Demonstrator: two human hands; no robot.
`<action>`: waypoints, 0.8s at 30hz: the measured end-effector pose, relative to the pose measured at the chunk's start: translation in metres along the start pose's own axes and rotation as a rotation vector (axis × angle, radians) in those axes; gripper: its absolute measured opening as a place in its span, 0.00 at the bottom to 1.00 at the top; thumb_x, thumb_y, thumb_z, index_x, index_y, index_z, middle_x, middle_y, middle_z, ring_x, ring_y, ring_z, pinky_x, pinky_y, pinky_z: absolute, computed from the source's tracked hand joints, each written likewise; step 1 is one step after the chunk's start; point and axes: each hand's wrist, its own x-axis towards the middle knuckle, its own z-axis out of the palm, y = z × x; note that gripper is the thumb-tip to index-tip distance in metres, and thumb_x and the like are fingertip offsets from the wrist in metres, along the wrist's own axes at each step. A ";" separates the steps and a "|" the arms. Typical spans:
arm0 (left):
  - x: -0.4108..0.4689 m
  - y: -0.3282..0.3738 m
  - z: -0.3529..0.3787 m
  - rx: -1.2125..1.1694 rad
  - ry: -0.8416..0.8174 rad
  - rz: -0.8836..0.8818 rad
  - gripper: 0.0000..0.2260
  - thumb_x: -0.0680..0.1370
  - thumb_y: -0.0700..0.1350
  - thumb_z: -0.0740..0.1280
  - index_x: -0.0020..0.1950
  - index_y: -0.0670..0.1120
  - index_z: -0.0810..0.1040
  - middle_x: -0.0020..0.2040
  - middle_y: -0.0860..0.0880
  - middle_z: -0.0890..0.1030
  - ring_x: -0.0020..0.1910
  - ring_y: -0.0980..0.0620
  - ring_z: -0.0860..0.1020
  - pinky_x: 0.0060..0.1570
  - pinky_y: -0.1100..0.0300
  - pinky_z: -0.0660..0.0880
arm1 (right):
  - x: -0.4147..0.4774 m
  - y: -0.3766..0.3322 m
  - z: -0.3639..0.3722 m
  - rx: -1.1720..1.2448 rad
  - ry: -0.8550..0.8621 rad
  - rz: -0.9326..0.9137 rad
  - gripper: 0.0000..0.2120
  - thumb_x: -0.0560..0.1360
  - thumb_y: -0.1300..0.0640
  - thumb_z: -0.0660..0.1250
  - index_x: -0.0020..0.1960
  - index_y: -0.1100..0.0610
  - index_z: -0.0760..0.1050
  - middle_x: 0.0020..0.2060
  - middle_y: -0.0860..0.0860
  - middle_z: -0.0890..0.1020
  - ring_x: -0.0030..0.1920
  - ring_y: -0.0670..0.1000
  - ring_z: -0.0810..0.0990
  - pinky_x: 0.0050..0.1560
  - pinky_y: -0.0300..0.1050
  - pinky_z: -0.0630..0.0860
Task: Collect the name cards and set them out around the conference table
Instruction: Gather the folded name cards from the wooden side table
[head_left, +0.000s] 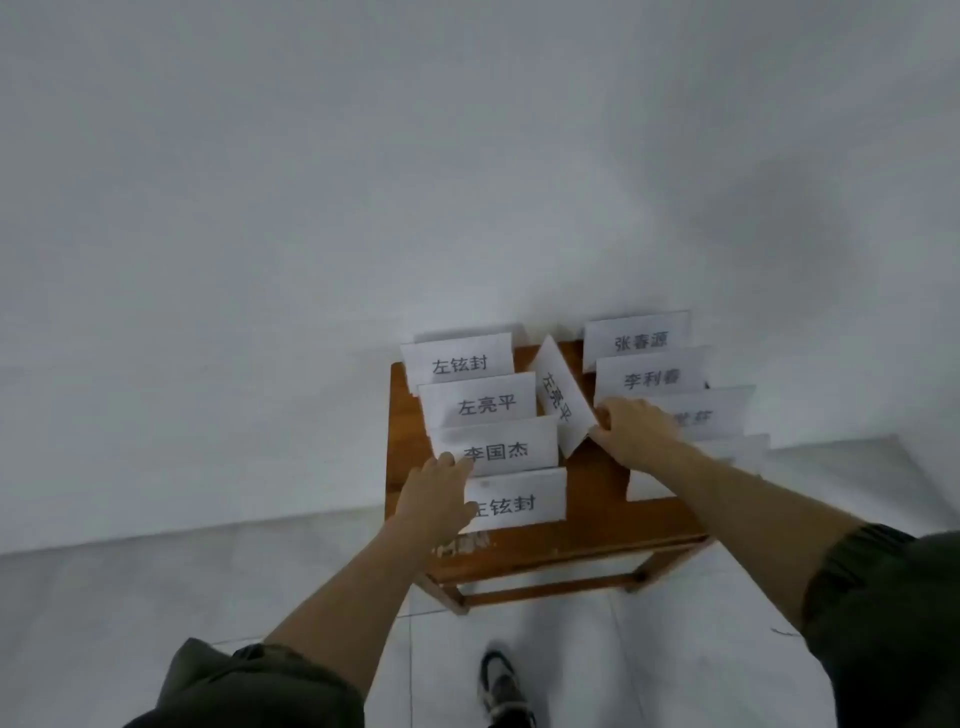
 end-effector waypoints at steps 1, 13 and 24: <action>0.006 -0.002 0.001 0.001 -0.040 0.014 0.22 0.75 0.54 0.67 0.68 0.50 0.68 0.60 0.50 0.75 0.58 0.49 0.74 0.58 0.54 0.70 | 0.007 -0.003 0.003 0.008 -0.011 0.016 0.09 0.76 0.47 0.63 0.49 0.52 0.71 0.47 0.53 0.79 0.43 0.53 0.74 0.41 0.46 0.70; 0.044 -0.020 0.028 -0.055 -0.199 0.073 0.16 0.79 0.51 0.64 0.65 0.51 0.71 0.57 0.51 0.79 0.50 0.51 0.79 0.50 0.58 0.78 | 0.097 -0.015 0.052 0.199 -0.121 0.191 0.23 0.76 0.46 0.66 0.64 0.59 0.67 0.57 0.58 0.76 0.56 0.60 0.77 0.49 0.52 0.75; 0.028 -0.037 -0.062 -0.158 -0.141 -0.080 0.20 0.78 0.53 0.66 0.69 0.56 0.71 0.62 0.54 0.78 0.57 0.52 0.78 0.55 0.56 0.76 | 0.115 -0.003 0.052 0.114 -0.199 0.165 0.20 0.77 0.45 0.66 0.59 0.58 0.68 0.51 0.57 0.78 0.50 0.57 0.79 0.50 0.54 0.79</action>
